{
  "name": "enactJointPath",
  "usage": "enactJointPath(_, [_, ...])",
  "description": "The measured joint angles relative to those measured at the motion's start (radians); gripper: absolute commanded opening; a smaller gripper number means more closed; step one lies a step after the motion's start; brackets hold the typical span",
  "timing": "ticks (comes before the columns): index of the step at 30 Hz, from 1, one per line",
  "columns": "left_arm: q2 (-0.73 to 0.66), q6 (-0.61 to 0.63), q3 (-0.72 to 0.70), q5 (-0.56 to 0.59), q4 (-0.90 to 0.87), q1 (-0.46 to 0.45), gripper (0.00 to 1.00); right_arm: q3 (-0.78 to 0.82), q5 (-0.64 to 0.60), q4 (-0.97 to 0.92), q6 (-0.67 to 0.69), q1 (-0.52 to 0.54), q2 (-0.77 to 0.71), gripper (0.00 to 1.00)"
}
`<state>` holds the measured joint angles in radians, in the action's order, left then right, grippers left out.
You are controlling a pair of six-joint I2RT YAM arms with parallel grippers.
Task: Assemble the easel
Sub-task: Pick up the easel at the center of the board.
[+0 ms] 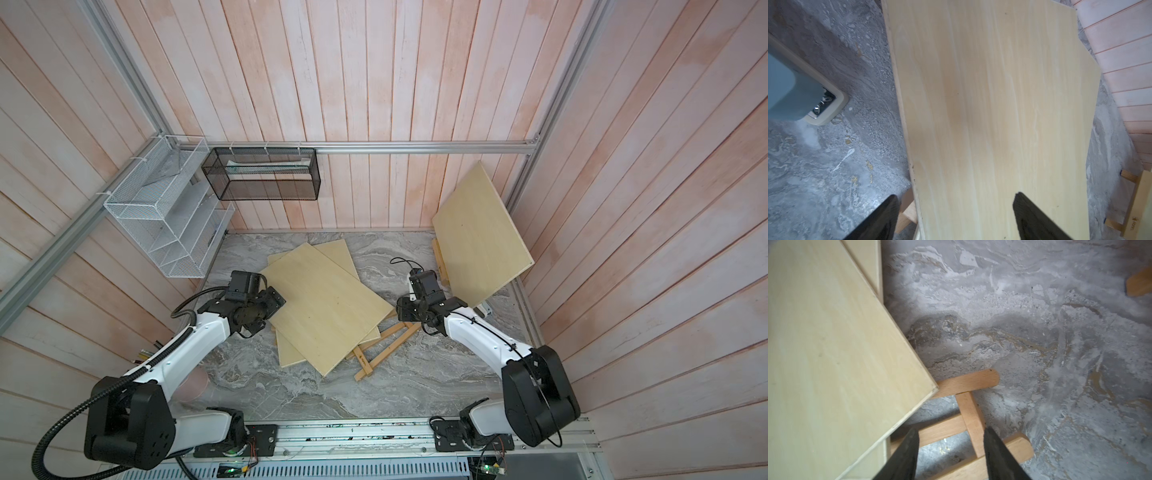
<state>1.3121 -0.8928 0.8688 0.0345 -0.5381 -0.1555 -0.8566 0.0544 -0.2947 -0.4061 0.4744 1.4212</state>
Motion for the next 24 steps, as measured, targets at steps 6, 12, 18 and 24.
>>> enactJointPath(6, [0.005, -0.002, 0.019, 0.0, 0.008, 0.0, 0.87, -0.032, -0.005, -0.041, 0.045, 0.0, 0.16, 0.45])
enactJointPath(12, [0.01, -0.007, 0.019, 0.0, 0.014, -0.001, 0.87, -0.034, -0.002, -0.046, 0.068, 0.0, 0.208, 0.34])
enactJointPath(18, [0.016, -0.01, 0.019, 0.0, 0.025, -0.002, 0.87, -0.042, -0.006, -0.043, 0.095, -0.003, 0.214, 0.17])
enactJointPath(24, [0.029, -0.01, 0.019, -0.001, 0.031, -0.005, 0.87, -0.079, -0.109, -0.145, 0.103, 0.0, 0.207, 0.13])
